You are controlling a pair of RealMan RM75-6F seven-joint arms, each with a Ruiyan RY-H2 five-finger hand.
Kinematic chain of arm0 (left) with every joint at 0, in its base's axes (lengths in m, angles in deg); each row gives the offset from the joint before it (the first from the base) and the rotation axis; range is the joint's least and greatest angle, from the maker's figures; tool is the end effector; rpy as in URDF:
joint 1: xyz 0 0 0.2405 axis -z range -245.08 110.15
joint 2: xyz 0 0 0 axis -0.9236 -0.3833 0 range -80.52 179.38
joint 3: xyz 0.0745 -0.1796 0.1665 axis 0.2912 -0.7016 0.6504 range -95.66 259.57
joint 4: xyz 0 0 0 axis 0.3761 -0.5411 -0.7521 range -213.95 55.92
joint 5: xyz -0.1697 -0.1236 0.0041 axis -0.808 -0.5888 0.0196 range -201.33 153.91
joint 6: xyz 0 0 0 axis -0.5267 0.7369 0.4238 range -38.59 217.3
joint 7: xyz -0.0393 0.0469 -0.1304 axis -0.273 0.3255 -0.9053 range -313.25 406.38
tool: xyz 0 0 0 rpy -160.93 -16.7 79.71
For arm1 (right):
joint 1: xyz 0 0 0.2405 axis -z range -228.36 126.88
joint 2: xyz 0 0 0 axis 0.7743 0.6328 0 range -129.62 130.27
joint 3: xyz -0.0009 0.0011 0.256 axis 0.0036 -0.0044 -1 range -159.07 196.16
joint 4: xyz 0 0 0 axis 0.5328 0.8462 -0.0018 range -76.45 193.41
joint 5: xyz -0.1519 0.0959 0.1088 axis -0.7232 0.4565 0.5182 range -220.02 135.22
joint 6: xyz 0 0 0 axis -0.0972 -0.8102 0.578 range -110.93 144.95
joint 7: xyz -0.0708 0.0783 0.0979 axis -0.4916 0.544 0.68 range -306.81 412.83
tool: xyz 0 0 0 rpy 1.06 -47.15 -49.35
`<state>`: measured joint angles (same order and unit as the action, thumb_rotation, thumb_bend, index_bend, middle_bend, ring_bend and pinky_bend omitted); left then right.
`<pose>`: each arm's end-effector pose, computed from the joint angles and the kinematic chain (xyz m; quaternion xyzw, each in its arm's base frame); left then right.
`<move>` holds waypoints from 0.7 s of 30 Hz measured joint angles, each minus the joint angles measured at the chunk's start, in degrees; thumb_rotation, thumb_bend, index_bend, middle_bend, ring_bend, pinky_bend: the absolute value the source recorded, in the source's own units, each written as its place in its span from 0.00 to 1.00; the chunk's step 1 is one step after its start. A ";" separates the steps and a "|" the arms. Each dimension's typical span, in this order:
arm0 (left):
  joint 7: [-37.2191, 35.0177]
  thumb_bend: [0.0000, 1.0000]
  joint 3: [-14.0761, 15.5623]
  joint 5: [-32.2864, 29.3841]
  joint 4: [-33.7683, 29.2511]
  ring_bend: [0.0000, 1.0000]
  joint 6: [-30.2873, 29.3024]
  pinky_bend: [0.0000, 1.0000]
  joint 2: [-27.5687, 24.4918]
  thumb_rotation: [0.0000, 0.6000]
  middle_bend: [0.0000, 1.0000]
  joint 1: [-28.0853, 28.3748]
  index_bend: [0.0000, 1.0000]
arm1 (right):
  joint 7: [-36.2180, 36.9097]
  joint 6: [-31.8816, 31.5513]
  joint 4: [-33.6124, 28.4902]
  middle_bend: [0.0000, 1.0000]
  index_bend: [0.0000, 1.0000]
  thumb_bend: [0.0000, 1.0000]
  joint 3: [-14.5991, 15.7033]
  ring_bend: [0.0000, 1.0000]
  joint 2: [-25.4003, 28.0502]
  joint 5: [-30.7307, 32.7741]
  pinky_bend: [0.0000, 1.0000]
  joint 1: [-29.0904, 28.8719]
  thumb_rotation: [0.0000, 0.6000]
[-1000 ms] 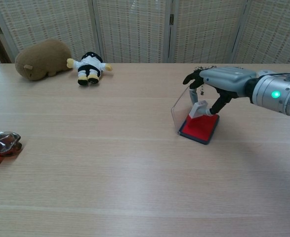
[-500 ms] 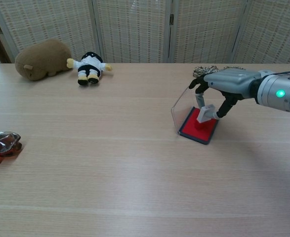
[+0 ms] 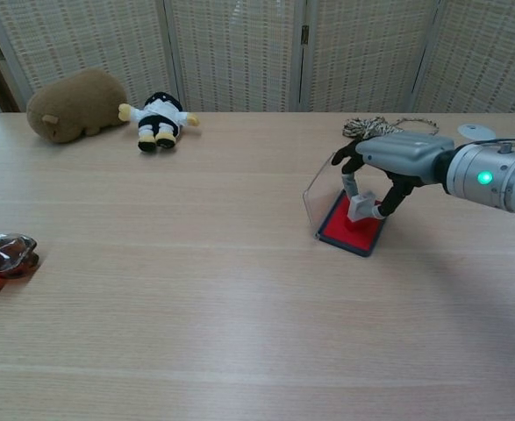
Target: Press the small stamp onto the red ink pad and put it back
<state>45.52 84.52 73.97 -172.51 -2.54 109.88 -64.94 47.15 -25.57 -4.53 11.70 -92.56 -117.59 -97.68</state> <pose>-0.2925 0.1464 0.1686 -0.6436 -0.3458 -0.4134 0.5435 -0.1868 -0.3840 -0.0376 0.8054 -0.3334 0.2925 0.3933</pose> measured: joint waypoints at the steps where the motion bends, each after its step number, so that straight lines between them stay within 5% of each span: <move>1: -0.07 0.34 -0.02 0.00 0.03 0.00 -0.04 0.06 -0.01 1.00 0.00 -0.01 0.00 | 0.07 -0.05 0.35 0.10 0.88 0.39 0.12 0.03 -0.24 -0.10 0.00 0.02 1.00; 12: 0.09 0.34 -0.16 0.30 0.48 0.00 -0.04 0.06 0.27 1.00 0.00 0.08 0.00 | 1.54 -1.76 -0.84 0.09 0.88 0.39 -0.12 0.03 0.94 -0.83 0.00 0.46 1.00; 21: 2.32 0.34 -0.40 -0.54 0.20 0.00 1.07 0.06 0.93 1.00 0.00 0.33 0.00 | 1.94 -5.30 -10.73 0.09 0.88 0.39 -1.08 0.03 9.37 -1.03 0.00 2.36 1.00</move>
<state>47.84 84.12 73.44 -172.31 -1.47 110.81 -64.61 49.09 -30.87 -15.27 10.62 -83.19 -118.62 -95.31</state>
